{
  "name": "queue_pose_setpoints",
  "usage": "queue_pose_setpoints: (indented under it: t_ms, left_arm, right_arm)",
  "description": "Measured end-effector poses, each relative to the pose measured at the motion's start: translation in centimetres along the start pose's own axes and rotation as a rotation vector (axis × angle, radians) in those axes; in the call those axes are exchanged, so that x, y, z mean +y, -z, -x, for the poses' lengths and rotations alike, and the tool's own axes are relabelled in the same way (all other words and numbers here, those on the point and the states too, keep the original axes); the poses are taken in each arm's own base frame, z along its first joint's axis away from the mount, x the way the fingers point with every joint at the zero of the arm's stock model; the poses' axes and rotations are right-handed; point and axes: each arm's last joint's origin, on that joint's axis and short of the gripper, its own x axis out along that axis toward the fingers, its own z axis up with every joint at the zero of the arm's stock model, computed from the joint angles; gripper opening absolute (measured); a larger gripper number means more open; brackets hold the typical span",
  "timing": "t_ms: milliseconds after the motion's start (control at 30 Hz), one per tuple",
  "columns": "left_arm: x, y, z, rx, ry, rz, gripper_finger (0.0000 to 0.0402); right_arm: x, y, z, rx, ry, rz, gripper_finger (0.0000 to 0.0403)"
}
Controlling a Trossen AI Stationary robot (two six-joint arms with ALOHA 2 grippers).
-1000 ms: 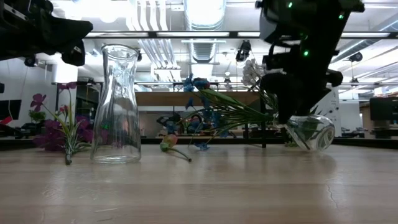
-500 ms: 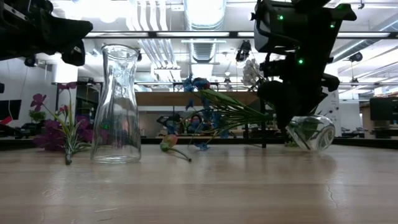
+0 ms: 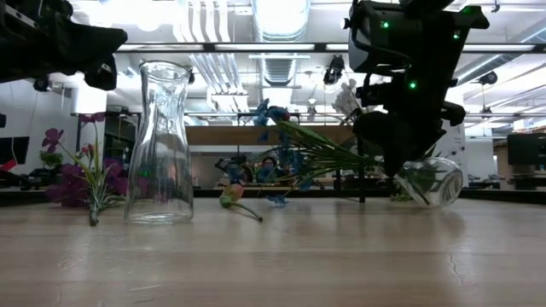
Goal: Pick and place flowers into a vace then onto a shelf
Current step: Adjust the right transparent crystal vase
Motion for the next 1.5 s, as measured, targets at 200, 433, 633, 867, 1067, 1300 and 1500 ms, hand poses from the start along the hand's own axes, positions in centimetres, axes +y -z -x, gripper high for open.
queue_pose_setpoints:
  t_ms: [200, 433, 633, 867, 1067, 1300, 1500]
  left_arm:
    - [0.0, 0.0, 0.0, 0.000, 0.000, 0.000, 0.0000]
    - [0.0, 0.0, 0.0, 0.000, 0.000, 0.000, 0.0000]
    - [0.0, 0.0, 0.0, 0.000, 0.000, 0.000, 0.0000]
    - [0.0, 0.0, 0.0, 0.000, 0.000, 0.000, 0.0000]
    - [0.0, 0.0, 0.0, -0.001, 0.000, 0.000, 0.0000]
    - [0.0, 0.0, 0.0, -0.001, 0.000, 0.000, 0.0000]
    - [0.0, 0.0, 0.0, -0.001, 0.000, 0.000, 0.0000]
  right_arm:
    - [0.0, 0.0, 0.0, -0.004, 0.003, 0.017, 0.0113]
    - [0.0, 0.1, 0.3, -0.009, -0.007, 0.023, 0.0121]
    - [-0.2, 0.3, 1.8, -0.035, -0.055, 0.029, 0.0111]
    - [-0.6, 1.0, 4.4, -0.144, -0.118, 0.043, 0.0112]
    - [-0.6, 1.7, 5.6, -0.188, -0.150, 0.059, 0.0111]
    - [-0.3, 2.3, 5.9, -0.204, -0.163, 0.080, 0.0111]
    - [-0.1, 3.0, 6.3, -0.235, -0.178, 0.094, 0.0111]
